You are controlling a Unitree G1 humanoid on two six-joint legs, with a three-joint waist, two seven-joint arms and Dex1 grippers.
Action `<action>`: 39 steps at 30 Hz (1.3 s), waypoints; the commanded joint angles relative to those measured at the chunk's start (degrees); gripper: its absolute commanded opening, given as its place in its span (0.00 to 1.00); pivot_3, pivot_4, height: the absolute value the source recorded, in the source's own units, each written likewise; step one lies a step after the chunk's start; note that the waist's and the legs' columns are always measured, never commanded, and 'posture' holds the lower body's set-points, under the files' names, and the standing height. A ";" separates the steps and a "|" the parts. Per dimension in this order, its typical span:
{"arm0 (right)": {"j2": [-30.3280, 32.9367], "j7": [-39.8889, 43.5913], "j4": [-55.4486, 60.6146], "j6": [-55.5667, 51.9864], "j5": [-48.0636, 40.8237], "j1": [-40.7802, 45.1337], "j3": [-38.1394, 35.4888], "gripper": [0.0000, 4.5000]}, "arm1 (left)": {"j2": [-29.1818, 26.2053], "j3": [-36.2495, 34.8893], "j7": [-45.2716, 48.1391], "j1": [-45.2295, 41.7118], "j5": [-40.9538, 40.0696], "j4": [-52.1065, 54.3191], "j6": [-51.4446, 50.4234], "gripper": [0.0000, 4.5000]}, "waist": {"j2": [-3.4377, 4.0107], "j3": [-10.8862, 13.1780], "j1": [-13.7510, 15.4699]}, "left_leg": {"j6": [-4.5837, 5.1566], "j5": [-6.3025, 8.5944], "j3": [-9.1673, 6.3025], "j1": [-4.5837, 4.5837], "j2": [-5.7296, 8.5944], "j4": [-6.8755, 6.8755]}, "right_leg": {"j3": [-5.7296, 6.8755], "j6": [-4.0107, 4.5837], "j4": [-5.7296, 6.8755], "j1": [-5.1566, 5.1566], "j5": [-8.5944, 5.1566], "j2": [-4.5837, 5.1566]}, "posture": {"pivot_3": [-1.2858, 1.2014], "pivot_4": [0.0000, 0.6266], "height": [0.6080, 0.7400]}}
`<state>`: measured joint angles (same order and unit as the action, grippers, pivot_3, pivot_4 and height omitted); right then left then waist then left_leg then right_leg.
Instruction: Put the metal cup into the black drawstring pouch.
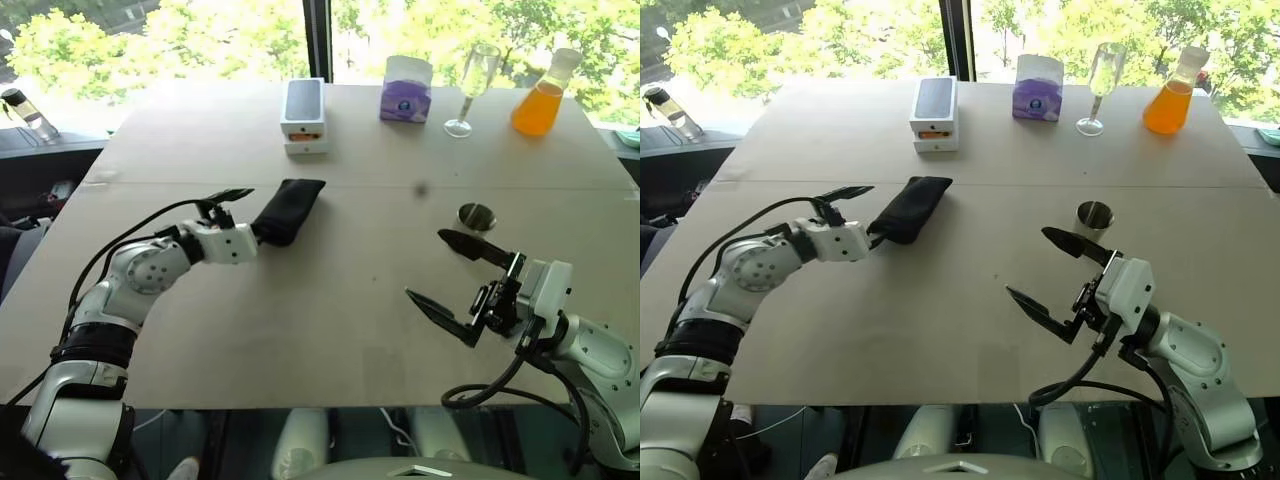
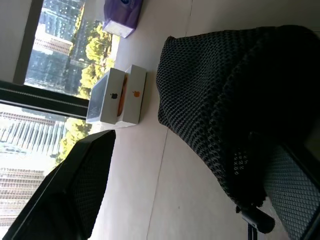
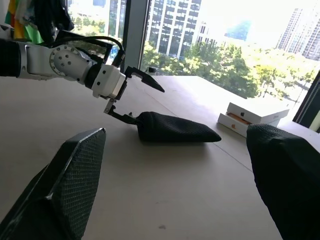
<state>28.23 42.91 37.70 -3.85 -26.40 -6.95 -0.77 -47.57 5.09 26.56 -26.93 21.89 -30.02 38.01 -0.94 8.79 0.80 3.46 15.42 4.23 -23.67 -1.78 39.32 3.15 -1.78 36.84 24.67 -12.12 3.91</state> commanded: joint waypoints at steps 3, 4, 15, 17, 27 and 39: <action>0.30 -1.34 2.84 -0.64 -0.07 1.13 0.53 1.00 | -1.08 0.16 -0.58 -1.07 0.45 0.50 -0.22 1.00 | 0.00 0.00 0.03 | 0.00 0.00 0.00 0.00 0.01 0.01 | 0.00 0.00 0.00 0.00 0.00 0.01 | 0.52 0.24 0.98; 0.31 -1.45 2.86 -0.80 -0.11 1.31 0.61 1.00 | -0.98 0.22 -0.54 -1.11 0.46 0.69 -0.41 1.00 | 0.00 0.00 0.02 | 0.00 0.00 0.00 0.00 0.00 0.01 | 0.00 0.00 0.00 0.00 0.00 0.01 | 0.52 0.24 0.98; 0.68 -2.68 4.33 -2.57 -0.35 1.46 0.71 1.00 | 0.53 2.83 2.50 -3.19 -0.38 1.32 -2.57 0.45 | 0.00 0.00 0.02 | 0.00 0.00 0.00 -0.01 0.01 0.03 | 0.00 0.00 0.01 0.00 0.00 0.00 | 0.52 0.24 0.98; 0.72 -3.01 4.55 -2.93 -0.34 1.39 0.75 1.00 | 0.94 2.99 3.46 -3.51 -1.03 1.71 -3.09 0.24 | 0.00 0.00 0.01 | -0.01 0.00 0.00 -0.01 0.01 0.03 | 0.00 0.00 0.02 0.00 0.00 0.00 | 0.52 0.24 0.98; 0.42 -4.36 3.72 -3.25 1.29 1.34 1.34 1.00 | 2.74 1.36 23.79 2.75 -19.57 26.90 -40.99 0.02 | 0.00 0.00 -0.08 | -0.24 -0.14 -0.01 -0.03 0.01 0.07 | -0.03 0.00 0.05 0.00 0.00 0.00 | 0.52 0.24 0.98; 1.05 -5.26 4.19 -4.52 1.20 -1.21 0.98 1.00 | 9.28 0.41 25.53 -7.33 -45.70 52.57 -120.40 0.02 | -0.02 0.00 -0.02 | -0.23 -0.14 -0.13 0.03 -0.02 0.19 | -0.16 -0.22 0.22 -0.04 -0.15 -0.16 | 0.52 0.24 0.98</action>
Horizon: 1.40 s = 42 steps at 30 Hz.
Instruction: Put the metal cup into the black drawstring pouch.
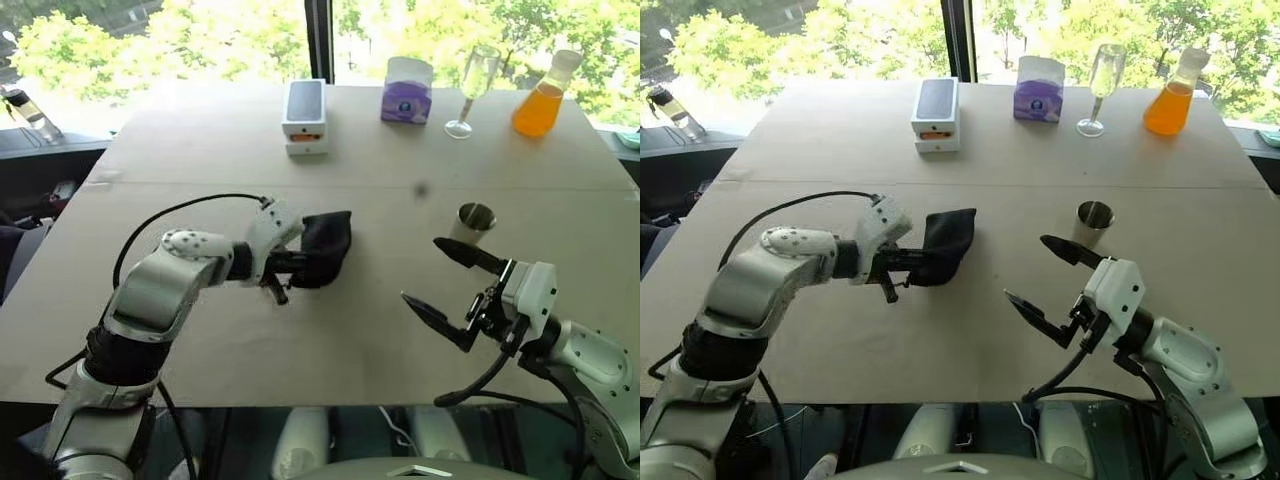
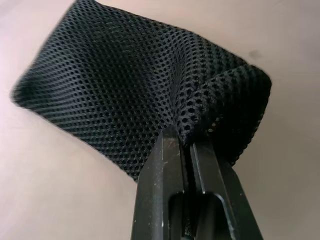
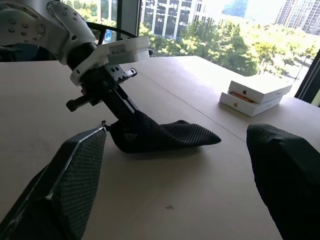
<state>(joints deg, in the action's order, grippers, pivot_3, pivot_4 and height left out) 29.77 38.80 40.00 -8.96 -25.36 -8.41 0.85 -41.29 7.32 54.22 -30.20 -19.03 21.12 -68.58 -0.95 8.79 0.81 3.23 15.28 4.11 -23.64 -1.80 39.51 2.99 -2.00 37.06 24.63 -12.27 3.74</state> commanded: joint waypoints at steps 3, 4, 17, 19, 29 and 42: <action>-0.35 -3.86 1.92 -2.13 2.09 0.28 -0.41 1.00 | 9.62 -4.63 -6.12 -7.56 -6.07 -1.82 -21.95 0.02 | -0.02 0.00 0.00 | 0.01 0.00 -0.02 0.01 0.01 0.05 | -0.02 -0.01 0.04 0.00 -0.01 -0.03 | 0.52 0.24 0.98; 0.08 -4.39 2.05 -3.47 2.17 0.33 -0.52 1.00 | 11.95 -5.68 -7.50 -8.14 -6.51 -3.31 -23.14 0.02 | -0.01 0.00 0.01 | 0.01 0.00 -0.02 0.01 0.01 0.05 | -0.04 -0.01 0.05 -0.01 0.00 -0.03 | 0.52 0.24 0.98; 10.95 -11.24 5.30 -27.50 13.78 7.58 -0.50 1.00 | 23.41 -13.23 -18.67 -13.84 -9.60 -17.55 -23.92 0.02 | -0.10 0.03 -0.09 | -0.01 -0.01 0.07 0.09 0.29 0.09 | -0.29 0.22 0.29 0.08 0.11 0.01 | 0.52 0.24 0.98; 11.92 -11.07 5.48 -32.77 13.57 11.28 0.13 1.00 | 23.62 -13.38 -19.11 -14.29 -10.12 -18.19 -23.92 0.02 | -0.10 0.04 -0.15 | -0.01 -0.01 0.09 0.09 0.29 0.09 | -0.33 0.22 0.30 0.09 0.11 0.01 | 0.52 0.24 0.98; 12.74 -10.35 -5.49 -51.71 12.79 34.07 3.26 1.00 | 26.42 -11.25 -23.77 -13.45 -10.26 -14.26 -21.84 0.02 | -0.13 0.07 -0.03 | -0.03 -0.03 0.01 -0.02 0.30 0.10 | -0.30 0.24 0.33 0.16 0.12 0.09 | 0.52 0.24 0.98; 15.10 -6.07 -11.33 -57.32 12.20 41.80 8.34 0.73 | 30.32 -14.24 -28.76 -10.49 -11.76 -10.05 -23.91 0.00 | -0.14 0.07 -0.10 | -0.01 -0.02 -0.01 -0.07 0.37 0.07 | -0.35 0.21 0.31 0.19 0.12 0.22 | 0.52 0.24 0.98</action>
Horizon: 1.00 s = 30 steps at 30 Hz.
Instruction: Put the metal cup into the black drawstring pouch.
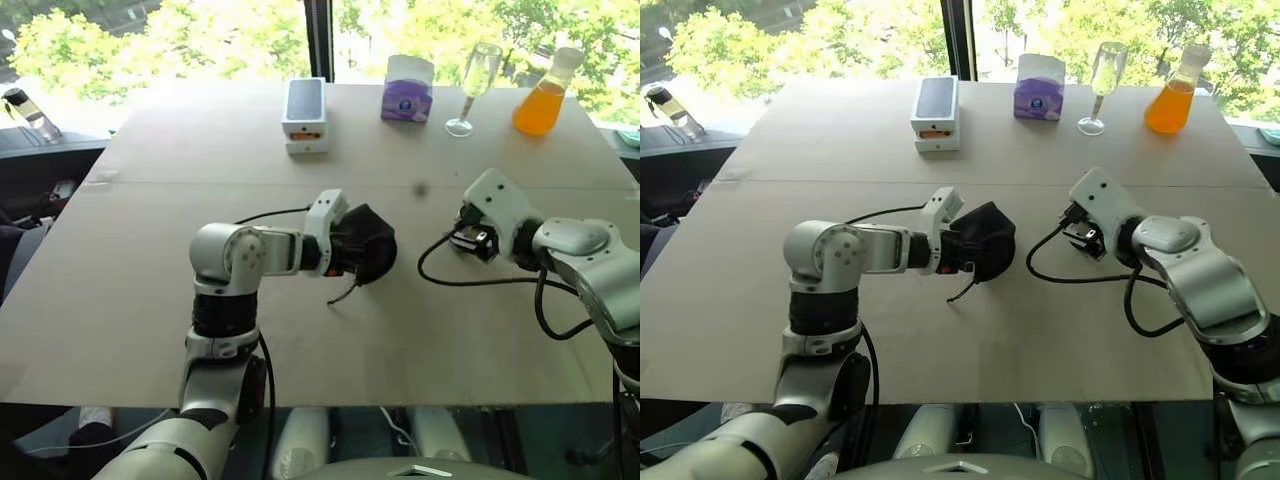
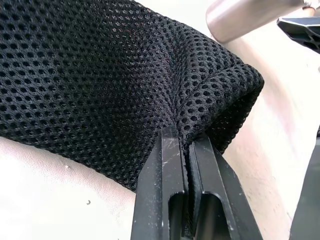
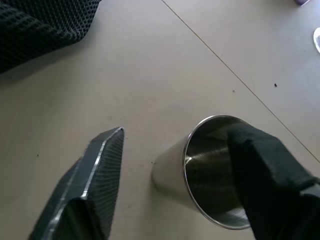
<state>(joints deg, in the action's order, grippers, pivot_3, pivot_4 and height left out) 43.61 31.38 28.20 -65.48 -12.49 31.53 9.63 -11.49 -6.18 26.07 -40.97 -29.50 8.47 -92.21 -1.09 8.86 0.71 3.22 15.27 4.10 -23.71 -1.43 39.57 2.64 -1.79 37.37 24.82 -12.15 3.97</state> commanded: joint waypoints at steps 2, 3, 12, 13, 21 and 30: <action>1.69 2.02 0.17 -1.39 -1.02 2.24 -0.28 0.73 | 0.75 -0.87 -0.98 0.51 -1.51 2.88 -0.29 0.00 | 0.00 0.00 0.04 | 0.00 0.00 -0.01 0.00 0.00 -0.01 | 0.01 0.00 0.00 0.00 0.00 0.00 | 0.52 0.24 0.98; 1.88 2.28 0.04 -1.52 -1.11 2.32 -0.20 0.73 | 0.83 -0.90 -1.11 0.59 -1.59 2.96 -0.29 0.00 | 0.00 0.00 0.07 | 0.00 0.00 -0.01 -0.01 0.00 -0.01 | 0.00 0.00 0.00 0.00 0.00 0.00 | 0.52 0.24 0.98; 2.88 4.03 -6.06 -0.49 -0.53 3.05 1.99 0.43 | 1.17 -1.25 -2.30 0.84 -2.68 2.87 -0.29 0.00 | -0.01 0.00 0.01 | 0.00 0.00 -0.01 0.00 0.01 -0.01 | 0.00 0.00 -0.01 0.00 0.00 0.02 | 0.52 0.24 0.98; 2.78 4.14 -6.97 0.03 -0.39 3.22 2.19 0.31 | 1.26 -1.21 -2.46 0.93 -2.83 2.98 -0.29 0.00 | -0.01 0.00 0.01 | 0.00 0.00 0.00 0.00 0.01 -0.01 | 0.00 0.00 -0.01 0.00 0.00 0.02 | 0.52 0.24 0.98; 1.68 4.94 -10.65 2.72 0.21 4.17 3.48 0.00 | 1.30 -1.47 -3.54 1.44 -3.47 3.25 -0.29 0.00 | -0.01 0.00 -0.01 | 0.00 0.00 -0.01 0.00 0.01 -0.02 | 0.02 -0.01 -0.01 0.00 0.00 0.02 | 0.52 0.24 0.98; -11.55 2.98 3.29 -8.21 -14.48 -1.47 -17.16 0.00 | 2.56 -1.91 -5.03 -0.11 -3.51 1.90 -0.29 0.00 | -0.01 0.01 0.07 | -0.02 -0.01 -0.05 -0.02 -0.04 -0.10 | 0.00 -0.01 -0.05 0.01 0.00 0.02 | 0.52 0.24 0.98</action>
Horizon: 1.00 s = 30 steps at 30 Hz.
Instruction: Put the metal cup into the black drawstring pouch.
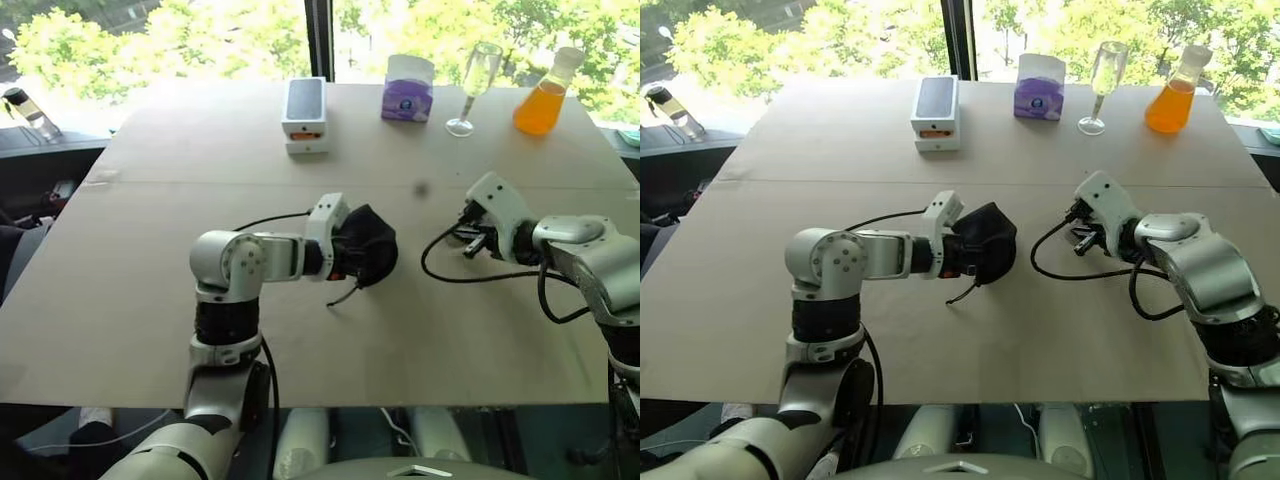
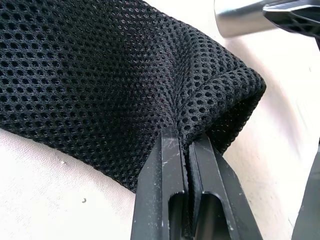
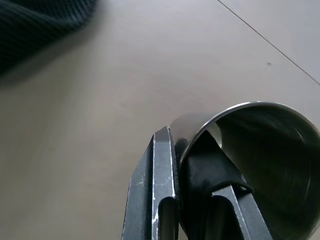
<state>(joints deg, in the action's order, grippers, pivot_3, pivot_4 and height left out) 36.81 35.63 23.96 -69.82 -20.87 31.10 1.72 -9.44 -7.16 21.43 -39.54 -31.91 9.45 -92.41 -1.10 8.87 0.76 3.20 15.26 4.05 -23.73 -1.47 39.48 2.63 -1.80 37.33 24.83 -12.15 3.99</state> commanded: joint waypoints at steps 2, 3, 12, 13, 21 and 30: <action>-11.02 -1.39 13.44 -7.53 -12.67 -3.73 -17.39 0.00 | 1.09 -0.53 -1.06 -1.96 -0.15 -0.21 -0.09 0.00 | 0.00 0.00 0.07 | 0.00 0.00 -0.03 -0.01 0.00 -0.02 | 0.00 0.00 -0.02 -0.01 0.00 0.00 | 0.52 0.24 0.98; -13.72 -1.22 15.89 -10.11 -15.90 -4.85 -21.14 0.00 | 1.43 -0.28 -1.40 -2.21 0.32 -0.88 0.01 0.00 | 0.01 0.00 0.21 | 0.00 0.00 -0.06 -0.02 -0.01 -0.01 | 0.02 0.00 -0.03 -0.02 0.00 0.01 | 0.52 0.24 0.98; -26.28 -5.67 26.75 -14.64 -31.26 -13.83 -27.42 0.00 | 2.29 0.70 -0.49 -7.06 0.42 -6.39 0.97 0.00 | 0.02 0.00 -0.18 | 0.23 0.14 -0.10 0.03 0.07 -0.05 | 0.25 0.00 0.00 -0.05 0.00 0.04 | 0.52 0.24 0.98; -27.88 -6.52 26.22 -13.31 -31.84 -14.68 -26.89 0.00 | 2.21 0.72 -0.25 -7.54 0.31 -6.87 1.00 0.00 | 0.02 -0.01 -0.29 | 0.23 0.14 -0.10 0.05 0.09 -0.05 | 0.23 0.00 0.02 -0.05 0.00 0.03 | 0.52 0.24 0.98; -30.91 -10.27 20.38 -2.28 -29.44 -20.50 -19.77 0.00 | 1.74 -0.19 1.69 -9.58 -1.68 -8.72 -0.06 0.00 | 0.03 0.00 -0.29 | 0.09 0.05 -0.06 0.06 0.14 -0.05 | 0.20 -0.02 0.06 -0.04 -0.01 0.04 | 0.52 0.24 0.98; -32.25 -14.81 12.33 9.68 -23.02 -22.80 -13.00 0.00 | -0.26 -0.98 2.13 -10.53 -5.00 -9.70 -0.09 0.00 | 0.02 0.00 -0.20 | 0.07 0.04 -0.07 0.06 0.13 -0.05 | 0.20 -0.02 0.06 -0.02 -0.01 0.03 | 0.52 0.24 0.98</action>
<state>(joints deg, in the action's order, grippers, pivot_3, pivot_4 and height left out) 4.90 21.75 36.56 -62.69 -44.53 8.44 -12.13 -9.96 -8.33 22.27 -48.15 -33.85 -1.63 -92.35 -1.08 8.87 0.56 3.23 15.27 3.98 -23.69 -1.34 39.43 2.84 -1.82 37.38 24.81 -12.16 4.04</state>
